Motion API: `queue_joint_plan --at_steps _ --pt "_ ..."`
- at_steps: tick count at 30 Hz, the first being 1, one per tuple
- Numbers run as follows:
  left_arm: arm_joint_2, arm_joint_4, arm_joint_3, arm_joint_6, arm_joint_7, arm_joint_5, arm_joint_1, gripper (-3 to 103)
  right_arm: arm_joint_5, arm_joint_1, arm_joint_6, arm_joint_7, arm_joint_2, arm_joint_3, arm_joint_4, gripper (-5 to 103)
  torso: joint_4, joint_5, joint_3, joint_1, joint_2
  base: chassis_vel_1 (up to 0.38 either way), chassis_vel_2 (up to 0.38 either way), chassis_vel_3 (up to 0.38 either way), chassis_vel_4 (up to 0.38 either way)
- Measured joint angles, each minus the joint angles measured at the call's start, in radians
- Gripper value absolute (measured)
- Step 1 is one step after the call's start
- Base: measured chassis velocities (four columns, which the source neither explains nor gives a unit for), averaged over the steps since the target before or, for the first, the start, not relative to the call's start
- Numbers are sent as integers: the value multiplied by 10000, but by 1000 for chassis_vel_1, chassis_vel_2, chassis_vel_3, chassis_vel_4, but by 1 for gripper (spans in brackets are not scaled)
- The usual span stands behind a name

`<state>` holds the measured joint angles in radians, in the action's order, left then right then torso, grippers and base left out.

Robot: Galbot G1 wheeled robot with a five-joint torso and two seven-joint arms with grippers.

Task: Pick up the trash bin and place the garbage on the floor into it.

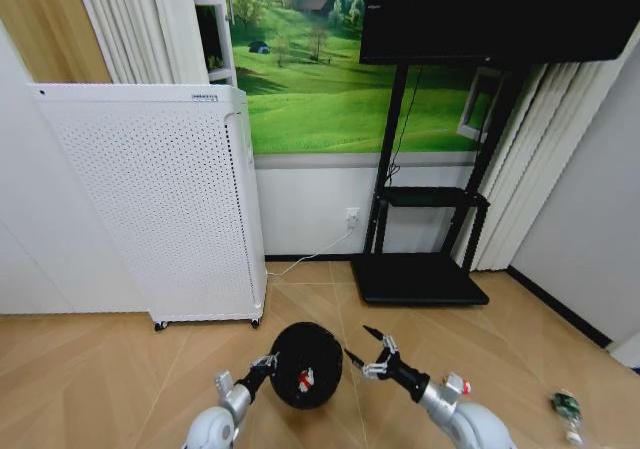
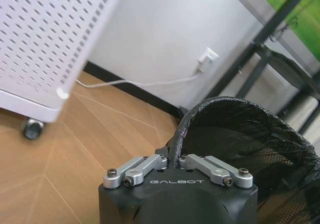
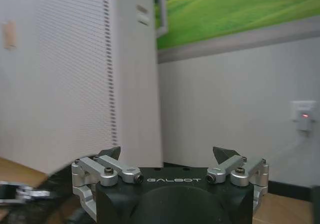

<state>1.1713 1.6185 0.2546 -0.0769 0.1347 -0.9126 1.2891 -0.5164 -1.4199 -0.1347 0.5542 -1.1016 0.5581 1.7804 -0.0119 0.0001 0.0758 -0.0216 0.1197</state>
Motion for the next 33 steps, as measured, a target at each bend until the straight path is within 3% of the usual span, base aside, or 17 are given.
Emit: queue_joint_plan --at_steps 1,2,3,5,9,22,25,33 --pt "0 0 0 0 0 0 0 4 0 0 0 0 0 0 0 100 0 0 0 0 0 0 0 0 0" --pt "13 115 335 18 -97 -9 54 4 251 125 93 -826 22 -64 -292 100 -1 -1 0 0 0 0 0 0 0" --pt "13 115 335 18 -97 -9 54 4 251 125 93 -826 22 -64 -292 100 -1 -1 0 0 0 0 0 0 0" --pt "66 190 928 106 -122 231 133 4 756 220 272 -1604 29 -200 -633 100 -2 1 0 0 0 0 0 0 0" --pt "-18 385 1573 138 -57 339 496 4 1104 250 670 -1946 6 -310 -844 100 -1 0 0 0 1 0 0 0 0" --pt "447 882 2371 770 751 2050 1952 4 2171 192 1181 -1455 -256 -490 -1630 100 0 1 -1 0 0 -39 -31 31 25" --pt "593 883 2382 869 754 2111 2065 4 2341 174 1240 -1349 -317 -489 -1796 100 -5 -10 -1 0 1 -154 -166 140 130" --pt "648 832 2372 932 781 2137 2150 4 2422 174 1204 -1332 -421 -469 -2030 100 0 7 0 -1 0 -219 -193 218 199"
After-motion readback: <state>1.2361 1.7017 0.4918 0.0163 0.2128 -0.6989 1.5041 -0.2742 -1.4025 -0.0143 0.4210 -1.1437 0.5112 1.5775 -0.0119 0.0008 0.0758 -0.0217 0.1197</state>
